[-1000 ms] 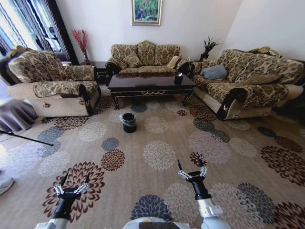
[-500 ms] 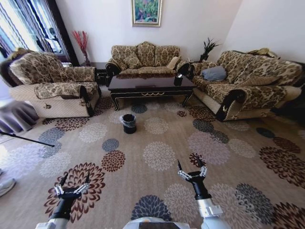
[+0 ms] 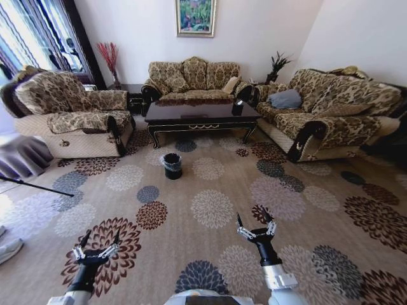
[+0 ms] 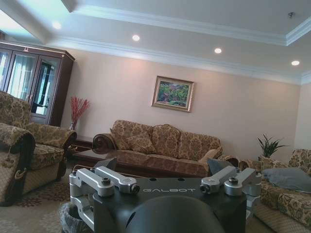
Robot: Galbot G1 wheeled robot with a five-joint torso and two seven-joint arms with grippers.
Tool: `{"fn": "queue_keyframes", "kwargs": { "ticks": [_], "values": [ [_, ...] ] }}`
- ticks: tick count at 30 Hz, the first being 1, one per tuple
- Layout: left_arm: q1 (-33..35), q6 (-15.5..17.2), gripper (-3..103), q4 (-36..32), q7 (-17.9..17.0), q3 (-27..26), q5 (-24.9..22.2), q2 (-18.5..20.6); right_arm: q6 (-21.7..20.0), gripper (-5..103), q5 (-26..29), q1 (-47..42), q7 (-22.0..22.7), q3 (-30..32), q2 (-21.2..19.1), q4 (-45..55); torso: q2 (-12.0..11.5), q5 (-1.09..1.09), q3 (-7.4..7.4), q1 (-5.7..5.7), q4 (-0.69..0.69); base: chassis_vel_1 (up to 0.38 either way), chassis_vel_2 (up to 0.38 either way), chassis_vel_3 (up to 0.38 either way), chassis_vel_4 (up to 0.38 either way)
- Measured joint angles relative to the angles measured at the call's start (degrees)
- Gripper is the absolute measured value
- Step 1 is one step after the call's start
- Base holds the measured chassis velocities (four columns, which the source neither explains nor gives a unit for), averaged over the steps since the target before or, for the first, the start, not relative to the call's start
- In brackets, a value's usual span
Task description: Move to the front of the table and pick up the trash from the floor, then place it into the trash bin.
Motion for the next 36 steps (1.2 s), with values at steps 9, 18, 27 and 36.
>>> {"fn": "queue_keyframes", "kwargs": {
  "ticks": [9, 18, 27, 36],
  "values": [
    [0.0, 0.0, 100, 0.0, 0.0, 0.0, 0.0, 0.0, 0.0, 100, 0.0, 0.0, 0.0, 0.0, 0.0, 0.0, 2.69, 0.0, 1.51, 1.19, 0.0, 0.0, 0.0, 0.0, 0.0],
    [0.0, -0.01, 100, 0.0, 0.0, 0.0, 0.0, 0.0, 0.0, 100, 0.0, 0.0, 0.0, 0.0, 0.0, 0.0, 5.07, 0.0, 2.82, 2.27, 0.0, 0.0, 0.0, 0.0, 0.0],
    [0.0, 0.0, 100, 0.0, 0.0, 0.0, 0.0, 0.0, 0.0, 100, 0.0, 0.0, 0.0, 0.0, 0.0, 0.0, 7.32, 0.0, 4.01, 3.34, 0.0, 0.0, 0.0, 0.0, 0.0],
    [0.0, 0.0, 100, 0.0, 0.0, 0.0, 0.0, 0.0, 0.0, 100, 0.0, 0.0, 0.0, 0.0, 0.0, 0.0, 7.52, 0.0, 4.12, 3.44, 0.0, 0.0, 0.0, 0.0, 0.0]
  ]
}}
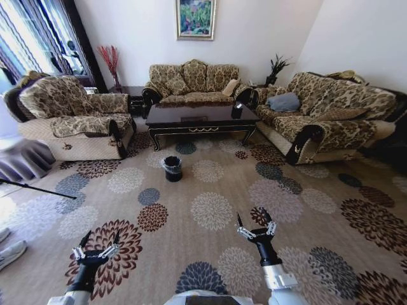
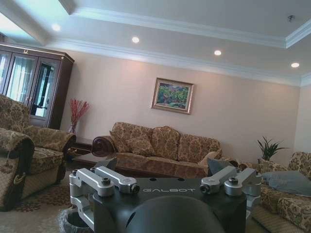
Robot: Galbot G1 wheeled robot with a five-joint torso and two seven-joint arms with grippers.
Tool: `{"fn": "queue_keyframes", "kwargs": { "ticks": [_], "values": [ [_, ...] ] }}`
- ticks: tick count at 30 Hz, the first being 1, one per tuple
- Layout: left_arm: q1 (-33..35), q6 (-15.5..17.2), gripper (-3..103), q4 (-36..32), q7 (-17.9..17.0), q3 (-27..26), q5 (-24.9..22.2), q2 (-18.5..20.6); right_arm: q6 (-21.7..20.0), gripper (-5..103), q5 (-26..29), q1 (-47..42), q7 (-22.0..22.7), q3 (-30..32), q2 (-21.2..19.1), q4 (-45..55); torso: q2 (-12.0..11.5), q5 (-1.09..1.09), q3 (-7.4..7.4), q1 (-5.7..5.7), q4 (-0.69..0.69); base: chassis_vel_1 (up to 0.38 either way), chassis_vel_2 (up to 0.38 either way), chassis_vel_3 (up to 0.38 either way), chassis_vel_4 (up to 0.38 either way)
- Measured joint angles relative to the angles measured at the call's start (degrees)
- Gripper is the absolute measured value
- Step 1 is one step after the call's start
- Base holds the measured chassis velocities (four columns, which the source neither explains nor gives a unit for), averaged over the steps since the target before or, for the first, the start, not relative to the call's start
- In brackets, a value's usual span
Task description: Move to the front of the table and pick up the trash from the floor, then place it into the trash bin.
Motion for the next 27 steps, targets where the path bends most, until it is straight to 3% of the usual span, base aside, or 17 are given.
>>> {"fn": "queue_keyframes", "kwargs": {
  "ticks": [27],
  "values": [
    [0.0, 0.0, 100, 0.0, 0.0, 0.0, 0.0, 0.0, 0.0, 100, 0.0, 0.0, 0.0, 0.0, 0.0, 0.0, -0.63, 0.0, -0.35, -0.29, 0.0, 0.0, 0.0, 0.0, 0.0]
  ]
}}
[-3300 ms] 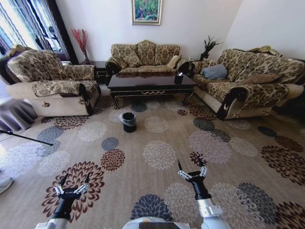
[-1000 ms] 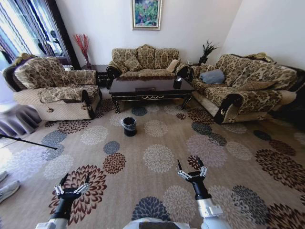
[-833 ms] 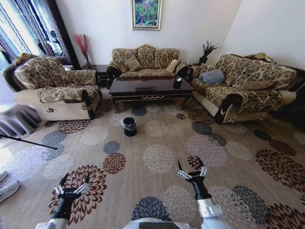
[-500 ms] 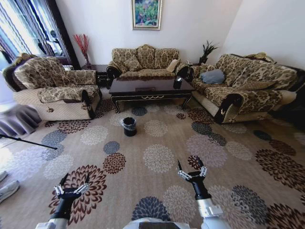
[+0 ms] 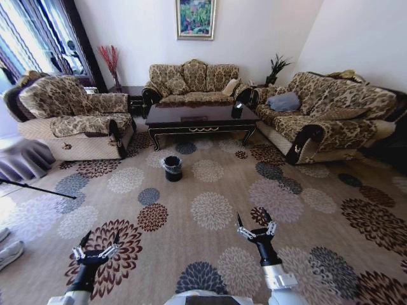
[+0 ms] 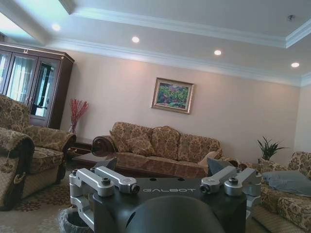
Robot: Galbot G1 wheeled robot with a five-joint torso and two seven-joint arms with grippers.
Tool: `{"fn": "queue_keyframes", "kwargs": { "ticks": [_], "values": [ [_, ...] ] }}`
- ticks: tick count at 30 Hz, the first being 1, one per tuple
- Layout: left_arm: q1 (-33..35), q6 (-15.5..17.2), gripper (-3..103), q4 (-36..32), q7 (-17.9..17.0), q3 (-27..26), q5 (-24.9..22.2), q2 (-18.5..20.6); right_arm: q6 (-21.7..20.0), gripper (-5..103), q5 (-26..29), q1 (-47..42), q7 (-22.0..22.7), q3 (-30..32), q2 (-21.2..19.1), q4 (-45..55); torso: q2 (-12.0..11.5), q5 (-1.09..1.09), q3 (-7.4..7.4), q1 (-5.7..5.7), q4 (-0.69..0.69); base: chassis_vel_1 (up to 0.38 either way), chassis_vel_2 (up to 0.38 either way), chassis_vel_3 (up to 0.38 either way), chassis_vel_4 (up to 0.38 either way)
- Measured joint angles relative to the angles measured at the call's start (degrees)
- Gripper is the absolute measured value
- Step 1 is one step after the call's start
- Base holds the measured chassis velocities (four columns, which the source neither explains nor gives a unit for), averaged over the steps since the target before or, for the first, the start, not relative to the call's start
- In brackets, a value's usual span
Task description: Move to the front of the table and pick up the trash from the floor, then place it into the trash bin.
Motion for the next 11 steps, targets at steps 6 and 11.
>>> {"fn": "queue_keyframes", "kwargs": {
  "ticks": [6, 11],
  "values": [
    [0.0, 0.0, 100, 0.0, 0.0, 0.0, 0.0, 0.0, 0.0, 100, 0.0, 0.0, 0.0, 0.0, 0.0, 0.0, -0.03, 0.0, -0.02, -0.01, 0.0, 0.0, 0.0, 0.0, 0.0],
    [0.0, 0.0, 100, 0.0, 0.0, 0.0, 0.0, 0.0, 0.0, 100, 0.0, 0.0, 0.0, 0.0, 0.0, 0.0, -0.07, 0.0, -0.03, -0.03, 0.0, 0.0, 0.0, 0.0, 0.0]
  ]
}}
